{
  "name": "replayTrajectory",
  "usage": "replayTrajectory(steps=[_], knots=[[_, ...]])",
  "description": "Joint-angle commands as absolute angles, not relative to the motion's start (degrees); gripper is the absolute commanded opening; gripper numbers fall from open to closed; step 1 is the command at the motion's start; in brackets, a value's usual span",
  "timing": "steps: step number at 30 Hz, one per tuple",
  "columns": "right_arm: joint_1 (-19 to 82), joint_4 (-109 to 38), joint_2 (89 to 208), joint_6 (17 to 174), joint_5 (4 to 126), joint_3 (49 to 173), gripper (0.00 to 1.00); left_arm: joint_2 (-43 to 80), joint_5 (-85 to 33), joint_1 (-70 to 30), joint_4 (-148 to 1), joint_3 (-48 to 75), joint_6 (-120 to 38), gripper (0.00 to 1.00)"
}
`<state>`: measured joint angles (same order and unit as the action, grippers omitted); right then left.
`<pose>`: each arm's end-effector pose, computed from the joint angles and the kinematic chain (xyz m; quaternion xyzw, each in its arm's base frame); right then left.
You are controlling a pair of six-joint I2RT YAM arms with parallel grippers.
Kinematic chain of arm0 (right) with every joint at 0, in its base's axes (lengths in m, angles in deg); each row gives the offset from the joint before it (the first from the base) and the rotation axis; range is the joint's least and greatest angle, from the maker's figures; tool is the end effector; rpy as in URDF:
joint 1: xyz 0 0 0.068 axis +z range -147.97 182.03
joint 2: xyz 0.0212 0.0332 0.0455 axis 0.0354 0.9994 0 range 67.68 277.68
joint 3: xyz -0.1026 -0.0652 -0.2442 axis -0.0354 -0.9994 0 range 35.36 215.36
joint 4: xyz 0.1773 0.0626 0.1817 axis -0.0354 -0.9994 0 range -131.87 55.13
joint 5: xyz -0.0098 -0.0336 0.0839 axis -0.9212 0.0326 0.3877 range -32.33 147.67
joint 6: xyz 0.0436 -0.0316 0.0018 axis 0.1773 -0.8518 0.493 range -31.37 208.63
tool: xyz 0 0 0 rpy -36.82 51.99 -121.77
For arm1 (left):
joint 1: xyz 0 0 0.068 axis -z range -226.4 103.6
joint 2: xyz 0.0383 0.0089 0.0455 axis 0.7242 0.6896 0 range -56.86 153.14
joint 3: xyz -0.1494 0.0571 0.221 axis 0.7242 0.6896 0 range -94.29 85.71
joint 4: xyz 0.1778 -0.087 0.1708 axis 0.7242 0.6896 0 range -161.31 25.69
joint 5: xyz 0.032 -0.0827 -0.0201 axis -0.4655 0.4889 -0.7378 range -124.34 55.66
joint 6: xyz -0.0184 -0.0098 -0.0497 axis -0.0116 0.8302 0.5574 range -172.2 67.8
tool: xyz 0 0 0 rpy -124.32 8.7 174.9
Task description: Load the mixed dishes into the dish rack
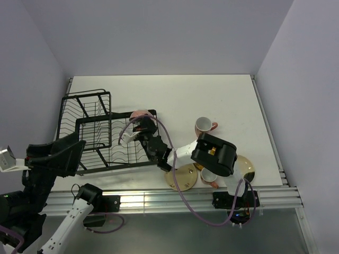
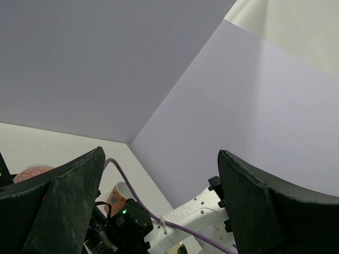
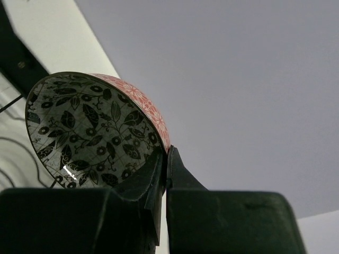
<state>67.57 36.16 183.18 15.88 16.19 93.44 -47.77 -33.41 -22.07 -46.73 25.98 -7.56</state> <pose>0.1928 0.3670 0.2013 -0.4414 0.4659 -0.2647 0.7197 -0.0306 0.0132 0.4309 -0.0865 0.5223 -0.4839 0.6968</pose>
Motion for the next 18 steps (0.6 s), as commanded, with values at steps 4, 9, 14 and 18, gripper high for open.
replayTrajectory(steps=[4, 9, 14, 18], knots=[[67.42, 48.36, 187.64, 14.11, 19.26, 93.71, 0.00, -48.42, -33.99, -22.32, -47.93, 25.24, -8.52, 0.94], [67.33, 53.63, 192.74, 8.93, 19.70, 96.70, 0.00, -48.51, -33.99, -22.32, -48.10, 25.15, -8.43, 0.95], [66.80, 57.33, 195.30, 5.49, 20.66, 98.20, 0.00, -48.95, -33.99, -22.32, -47.40, 25.24, -9.13, 0.95], [65.93, 56.80, 194.77, 4.79, 21.89, 98.11, 0.00, -49.12, -33.99, -22.32, -47.49, 25.33, -9.40, 0.95]])
